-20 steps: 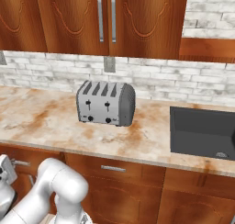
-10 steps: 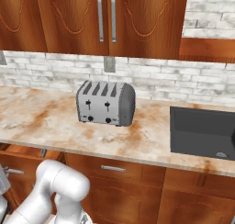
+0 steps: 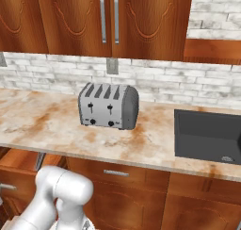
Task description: Take the tongs from the drawer on the left and place them on the dining counter next to the tray containing the kebab skewer.
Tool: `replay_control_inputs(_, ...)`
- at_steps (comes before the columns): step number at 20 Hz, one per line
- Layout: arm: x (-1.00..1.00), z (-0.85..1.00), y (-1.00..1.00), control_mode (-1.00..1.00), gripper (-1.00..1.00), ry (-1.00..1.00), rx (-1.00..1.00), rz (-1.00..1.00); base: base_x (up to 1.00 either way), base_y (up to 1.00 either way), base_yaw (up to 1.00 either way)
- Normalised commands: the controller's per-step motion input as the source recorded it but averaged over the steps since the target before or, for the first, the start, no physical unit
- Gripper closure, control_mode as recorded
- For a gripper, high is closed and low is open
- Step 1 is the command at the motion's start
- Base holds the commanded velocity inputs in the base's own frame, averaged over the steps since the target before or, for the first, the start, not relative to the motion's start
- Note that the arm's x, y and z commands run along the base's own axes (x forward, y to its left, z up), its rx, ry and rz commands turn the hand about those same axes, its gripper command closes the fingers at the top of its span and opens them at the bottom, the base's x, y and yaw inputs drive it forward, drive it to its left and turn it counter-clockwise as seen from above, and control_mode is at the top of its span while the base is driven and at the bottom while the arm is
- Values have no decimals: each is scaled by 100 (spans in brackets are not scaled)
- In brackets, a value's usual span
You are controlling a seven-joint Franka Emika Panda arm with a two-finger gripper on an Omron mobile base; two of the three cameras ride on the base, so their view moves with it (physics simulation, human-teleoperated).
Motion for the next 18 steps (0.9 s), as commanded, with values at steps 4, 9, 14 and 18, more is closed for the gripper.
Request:
replay_control_inputs(4, -71, 0, 0, -100, 100, 0, 0, 0, 0, 0, 0)
replay_control_inputs(9, -63, 0, 0, -100, 100, 0, 0, 0, 0, 0, 0)
replay_control_inputs(14, -60, 0, 0, -100, 100, 0, 0, 0, 0, 0, 0)
replay_control_inputs(18, -61, 0, 0, -100, 100, 0, 0, 0, 0, 0, 0)
